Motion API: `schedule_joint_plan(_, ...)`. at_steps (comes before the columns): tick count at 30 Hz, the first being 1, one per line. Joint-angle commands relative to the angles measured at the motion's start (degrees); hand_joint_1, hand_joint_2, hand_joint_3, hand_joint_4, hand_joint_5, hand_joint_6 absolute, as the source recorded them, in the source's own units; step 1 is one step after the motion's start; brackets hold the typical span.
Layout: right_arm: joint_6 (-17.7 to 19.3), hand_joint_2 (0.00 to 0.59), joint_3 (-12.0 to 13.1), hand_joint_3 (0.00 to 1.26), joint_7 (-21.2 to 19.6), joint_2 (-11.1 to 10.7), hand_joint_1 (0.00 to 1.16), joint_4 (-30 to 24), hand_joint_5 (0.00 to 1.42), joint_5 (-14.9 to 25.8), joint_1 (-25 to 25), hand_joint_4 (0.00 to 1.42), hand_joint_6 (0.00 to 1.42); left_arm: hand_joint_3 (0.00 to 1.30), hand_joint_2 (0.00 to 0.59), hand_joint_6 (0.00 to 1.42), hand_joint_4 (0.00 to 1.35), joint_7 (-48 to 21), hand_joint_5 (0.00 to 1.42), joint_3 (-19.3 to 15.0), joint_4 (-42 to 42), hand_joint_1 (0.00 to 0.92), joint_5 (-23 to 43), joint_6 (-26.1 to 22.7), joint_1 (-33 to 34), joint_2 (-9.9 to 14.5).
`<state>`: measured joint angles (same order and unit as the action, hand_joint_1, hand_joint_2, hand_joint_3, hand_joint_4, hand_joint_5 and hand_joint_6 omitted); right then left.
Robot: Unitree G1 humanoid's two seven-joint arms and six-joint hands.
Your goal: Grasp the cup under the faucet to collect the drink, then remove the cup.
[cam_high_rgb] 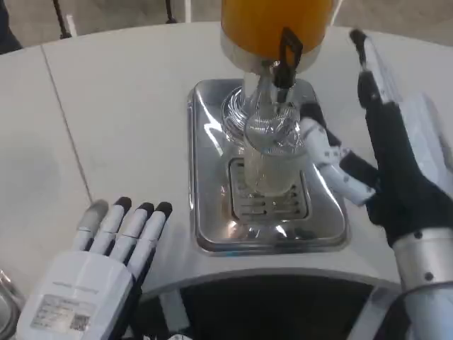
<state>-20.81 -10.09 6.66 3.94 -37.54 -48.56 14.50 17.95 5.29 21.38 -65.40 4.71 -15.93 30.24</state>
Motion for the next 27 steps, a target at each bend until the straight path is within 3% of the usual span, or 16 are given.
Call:
schedule_joint_plan(1,0.94,0.521,0.87,0.0,-3.11,2.87,0.41,2.67,0.0,6.67,2.23,0.0,0.02,0.0,0.136,0.0,0.0,2.11,0.0,-0.04,-0.04,0.0,1.94,2.12,-1.17,-0.27)
schedule_joint_plan(3,1.87,0.521,0.96,0.0,-4.75,2.6,0.41,3.74,0.0,9.59,2.94,0.0,0.02,0.0,0.132,0.0,0.0,2.15,0.0,-0.16,0.01,0.0,2.3,2.49,-1.33,-0.26)
schedule_joint_plan(6,2.62,0.531,-0.62,0.0,-5.52,0.96,0.39,4.48,0.0,9.63,3.86,0.0,0.03,0.0,0.129,0.0,0.0,1.96,0.0,-0.15,0.01,0.0,2.31,2.66,-1.37,-0.24)
schedule_joint_plan(14,2.87,0.54,-0.68,0.0,-3.61,-0.73,0.36,7.79,0.0,14.95,6.29,0.0,0.03,0.0,0.13,0.0,0.0,1.95,0.0,-0.91,-0.83,0.0,3.17,2.28,-1.28,-0.64)
schedule_joint_plan(27,0.03,0.523,-3.76,0.0,-0.86,-1.61,0.3,8.28,0.0,16.19,9.66,0.0,0.03,0.0,0.131,0.0,0.0,2.84,0.0,-1.78,-1.7,0.0,3.83,2.44,-1.54,-1.39)
